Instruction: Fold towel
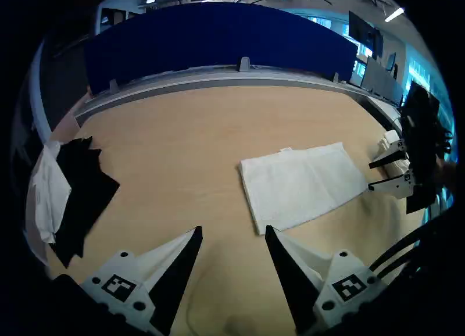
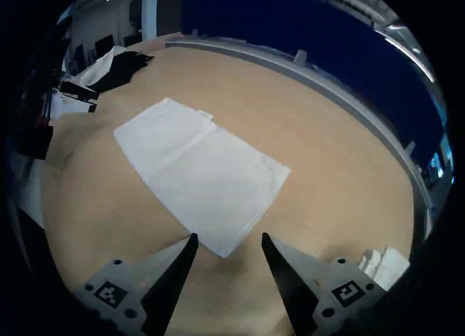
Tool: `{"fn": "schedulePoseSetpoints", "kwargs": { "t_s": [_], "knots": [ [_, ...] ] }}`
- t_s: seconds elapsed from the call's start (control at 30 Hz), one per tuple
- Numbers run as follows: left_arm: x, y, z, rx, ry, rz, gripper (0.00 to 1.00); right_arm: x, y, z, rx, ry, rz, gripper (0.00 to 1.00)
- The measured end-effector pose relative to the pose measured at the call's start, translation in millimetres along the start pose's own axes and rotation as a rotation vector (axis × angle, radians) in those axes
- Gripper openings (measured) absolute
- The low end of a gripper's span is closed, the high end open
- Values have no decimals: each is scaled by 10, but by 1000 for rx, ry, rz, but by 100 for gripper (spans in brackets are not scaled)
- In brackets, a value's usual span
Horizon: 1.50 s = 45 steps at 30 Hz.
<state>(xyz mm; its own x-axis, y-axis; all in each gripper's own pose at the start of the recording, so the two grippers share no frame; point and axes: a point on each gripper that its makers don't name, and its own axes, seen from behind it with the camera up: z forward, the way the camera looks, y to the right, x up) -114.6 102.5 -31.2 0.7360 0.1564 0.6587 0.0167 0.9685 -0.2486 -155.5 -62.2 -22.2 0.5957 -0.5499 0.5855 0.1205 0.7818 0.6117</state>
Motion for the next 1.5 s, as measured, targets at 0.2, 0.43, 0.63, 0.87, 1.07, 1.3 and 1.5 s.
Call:
{"fn": "schedulePoseSetpoints", "kwargs": {
  "t_s": [0.2, 0.43, 0.63, 0.87, 1.07, 1.3, 1.5],
  "knots": [
    [-88, -69, -143, 22, -2, -27, 79, -46, -19, 13, 21, -23, -23, 79],
    [-178, -165, -269, 48, -13, -53, 79, -130, -40, 21, 44, -50, -55, 64],
    [-222, -211, -345, 54, -14, -71, 80, -169, -62, 47, 66, -62, -50, 54],
    [-273, -257, -462, 63, -20, -95, 80, -208, -58, 87, 81, -76, -44, 43],
    [-323, -297, -512, 67, -25, -106, 80, -211, -86, 116, 103, -81, -32, 30],
    [-348, -309, -535, 68, -27, -105, 80, -195, -99, 134, 117, -81, -19, 11],
    [-361, -315, -553, 70, -28, -106, 79, -157, -94, 130, 108, -74, -26, 6]
  ]
}}
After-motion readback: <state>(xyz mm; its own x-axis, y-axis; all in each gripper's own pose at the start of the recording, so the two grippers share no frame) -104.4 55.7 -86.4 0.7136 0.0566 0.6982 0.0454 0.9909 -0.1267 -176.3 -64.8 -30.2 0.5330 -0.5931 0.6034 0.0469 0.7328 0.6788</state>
